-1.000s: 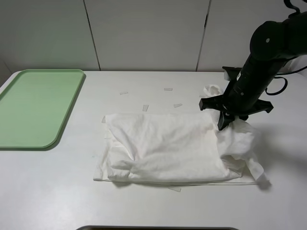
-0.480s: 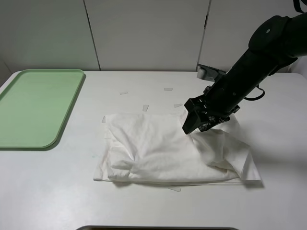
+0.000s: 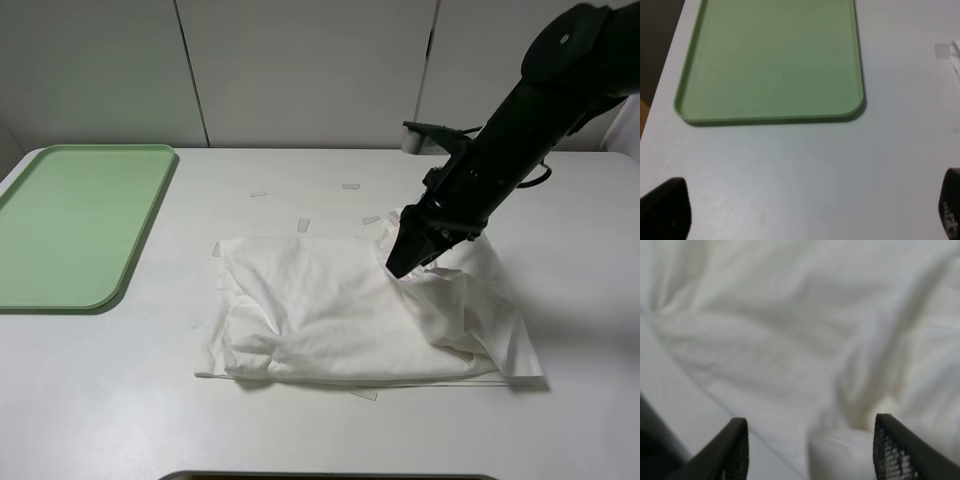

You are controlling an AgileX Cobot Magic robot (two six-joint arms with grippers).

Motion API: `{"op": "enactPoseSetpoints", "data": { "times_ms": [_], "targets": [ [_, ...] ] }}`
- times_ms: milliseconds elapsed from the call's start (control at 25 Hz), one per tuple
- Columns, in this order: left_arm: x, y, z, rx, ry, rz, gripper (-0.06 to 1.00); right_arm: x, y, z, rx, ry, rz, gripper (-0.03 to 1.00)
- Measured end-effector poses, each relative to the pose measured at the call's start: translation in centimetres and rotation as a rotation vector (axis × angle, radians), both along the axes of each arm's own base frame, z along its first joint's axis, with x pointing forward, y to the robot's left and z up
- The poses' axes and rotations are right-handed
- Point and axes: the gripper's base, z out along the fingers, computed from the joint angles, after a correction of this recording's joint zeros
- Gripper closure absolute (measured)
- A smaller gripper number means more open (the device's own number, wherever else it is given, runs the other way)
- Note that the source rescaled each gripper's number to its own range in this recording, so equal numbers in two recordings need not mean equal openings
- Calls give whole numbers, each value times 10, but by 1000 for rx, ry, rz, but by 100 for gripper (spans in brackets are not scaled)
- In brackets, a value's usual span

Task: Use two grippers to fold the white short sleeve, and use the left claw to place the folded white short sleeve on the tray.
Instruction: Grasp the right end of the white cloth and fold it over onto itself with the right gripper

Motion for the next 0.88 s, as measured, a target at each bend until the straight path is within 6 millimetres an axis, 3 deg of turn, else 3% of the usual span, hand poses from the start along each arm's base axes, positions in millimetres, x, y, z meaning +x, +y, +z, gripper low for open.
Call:
{"op": "enactPoseSetpoints", "data": {
  "times_ms": [200,360,400,520,680,880],
  "targets": [
    [0,0,0,0,0,0,-5,18,-12,33,-161,-88,-190,37],
    [0,0,0,0,0,0,-5,27,-25,37,-295,-140,-347,34],
    [0,0,0,0,0,0,-5,31,-37,36,-408,-176,-423,22],
    [0,0,0,0,0,0,-5,39,-52,37,-484,-244,-514,3],
    [0,0,0,0,0,0,-5,40,-69,22,-489,-280,-576,-3],
    [0,0,0,0,0,0,-5,16,-82,-15,-516,-214,-568,-3]
  ]
}}
